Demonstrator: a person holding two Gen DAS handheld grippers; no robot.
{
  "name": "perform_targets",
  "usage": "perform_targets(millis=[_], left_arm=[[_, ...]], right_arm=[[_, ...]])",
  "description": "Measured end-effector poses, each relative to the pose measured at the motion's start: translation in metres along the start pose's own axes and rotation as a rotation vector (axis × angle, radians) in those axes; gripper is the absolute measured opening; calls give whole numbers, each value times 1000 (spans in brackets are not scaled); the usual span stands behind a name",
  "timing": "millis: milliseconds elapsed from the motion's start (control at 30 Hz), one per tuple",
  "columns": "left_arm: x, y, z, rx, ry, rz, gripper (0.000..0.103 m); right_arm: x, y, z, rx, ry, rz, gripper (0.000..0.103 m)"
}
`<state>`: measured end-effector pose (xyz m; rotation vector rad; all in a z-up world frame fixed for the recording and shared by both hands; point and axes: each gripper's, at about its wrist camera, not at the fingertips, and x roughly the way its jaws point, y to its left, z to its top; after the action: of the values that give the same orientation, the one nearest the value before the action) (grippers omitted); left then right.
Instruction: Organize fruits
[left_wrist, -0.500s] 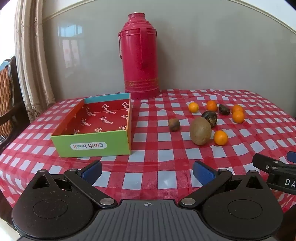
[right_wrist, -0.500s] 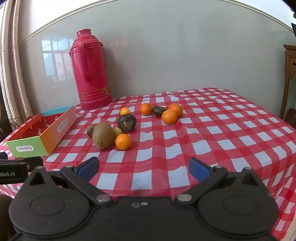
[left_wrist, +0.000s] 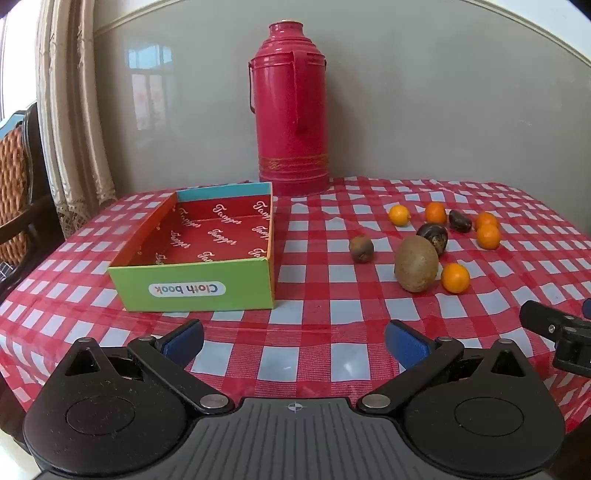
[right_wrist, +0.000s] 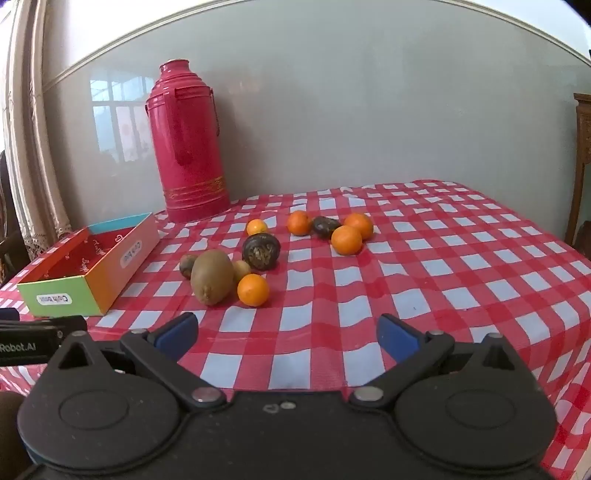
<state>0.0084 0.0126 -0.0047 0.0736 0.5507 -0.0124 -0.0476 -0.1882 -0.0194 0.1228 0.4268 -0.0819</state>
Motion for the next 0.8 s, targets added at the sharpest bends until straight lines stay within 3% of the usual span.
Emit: perform_targets(millis=[800], left_arm=[[-10,-18,9,88,-57,-37,103]], right_arm=[[-10,-17,1,110,-32,-15,98]])
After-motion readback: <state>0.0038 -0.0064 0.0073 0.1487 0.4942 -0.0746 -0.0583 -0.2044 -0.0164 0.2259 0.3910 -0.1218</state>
